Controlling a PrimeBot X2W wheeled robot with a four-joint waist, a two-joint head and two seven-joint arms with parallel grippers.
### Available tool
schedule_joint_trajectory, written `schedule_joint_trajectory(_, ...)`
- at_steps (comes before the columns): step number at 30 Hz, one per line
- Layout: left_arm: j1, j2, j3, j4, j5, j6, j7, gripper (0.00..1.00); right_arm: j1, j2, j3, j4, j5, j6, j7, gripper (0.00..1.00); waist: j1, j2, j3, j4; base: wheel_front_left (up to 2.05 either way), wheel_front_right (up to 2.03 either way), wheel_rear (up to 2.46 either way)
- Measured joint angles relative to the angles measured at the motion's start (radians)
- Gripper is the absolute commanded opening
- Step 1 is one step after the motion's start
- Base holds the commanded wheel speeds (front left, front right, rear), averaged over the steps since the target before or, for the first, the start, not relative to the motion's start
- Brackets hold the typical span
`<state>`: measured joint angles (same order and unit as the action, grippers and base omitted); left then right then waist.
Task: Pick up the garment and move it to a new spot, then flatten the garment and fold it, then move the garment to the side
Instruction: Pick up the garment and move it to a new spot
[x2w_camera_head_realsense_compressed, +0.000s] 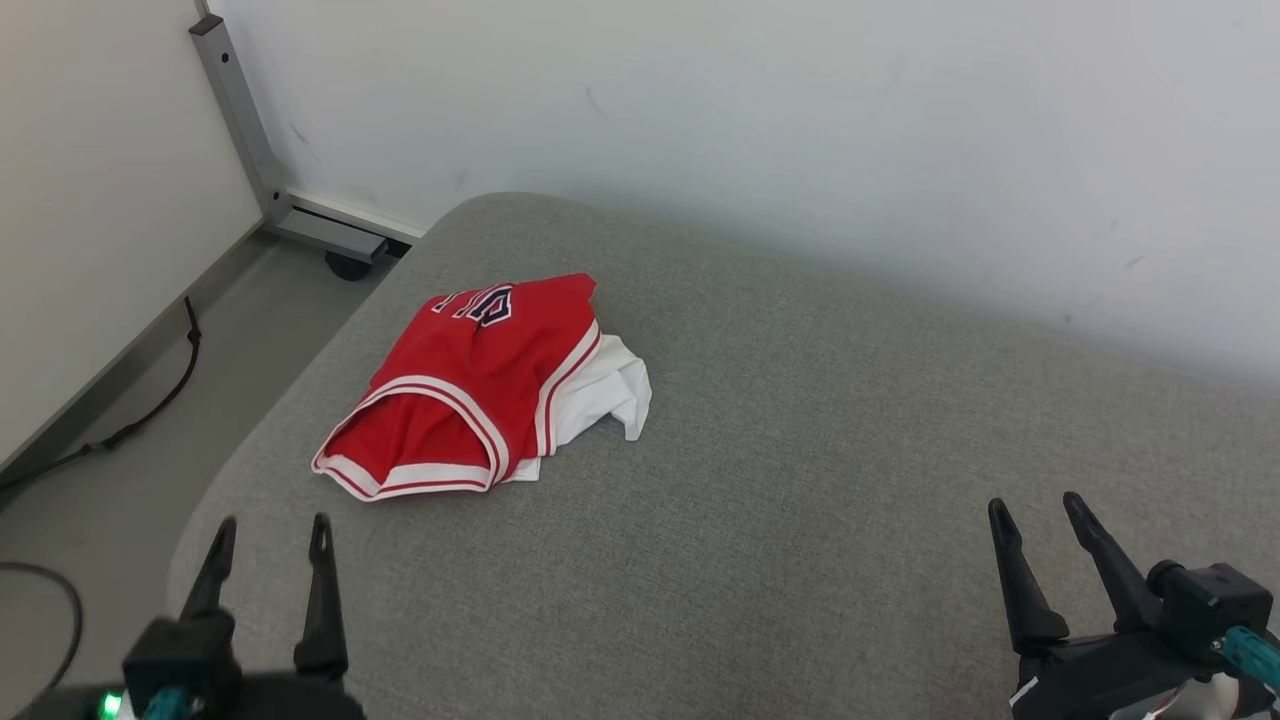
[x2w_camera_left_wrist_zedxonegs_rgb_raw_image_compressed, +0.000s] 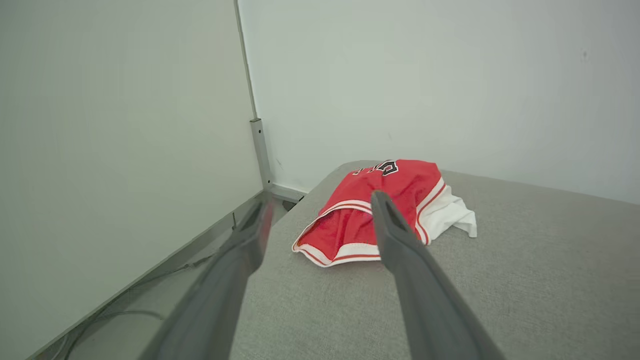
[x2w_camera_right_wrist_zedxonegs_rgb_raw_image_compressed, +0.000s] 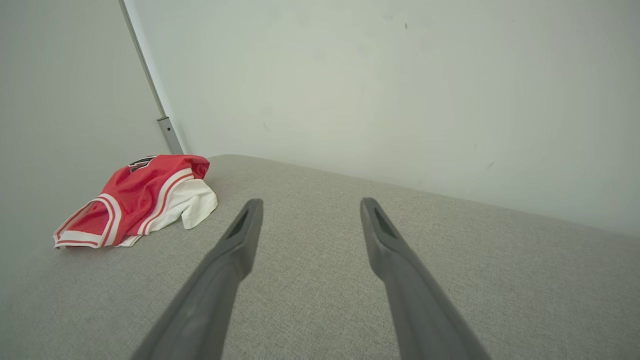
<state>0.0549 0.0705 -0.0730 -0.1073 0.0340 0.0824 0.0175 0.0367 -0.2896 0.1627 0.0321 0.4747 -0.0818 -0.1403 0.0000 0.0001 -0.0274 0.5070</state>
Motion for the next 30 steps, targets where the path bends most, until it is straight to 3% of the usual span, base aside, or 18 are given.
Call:
schedule_joint_trajectory(12,-0.261,0.071,-0.015,0.151,-0.055,-0.137,0.112,1.0,0.014,-0.001,0.028,-0.037,-0.011,0.002,0.018,1.0,0.0,0.0,0.023,-0.054,0.0,0.0,0.0)
schedule_joint_trajectory(30,-0.611,0.094,0.025,0.447,-0.172,-0.189,0.257,1.0,-0.072,-0.06,0.014,-0.077,-0.021,0.016,0.054,1.0,0.0001,0.0,0.14,-0.169,0.0,0.0,0.0)
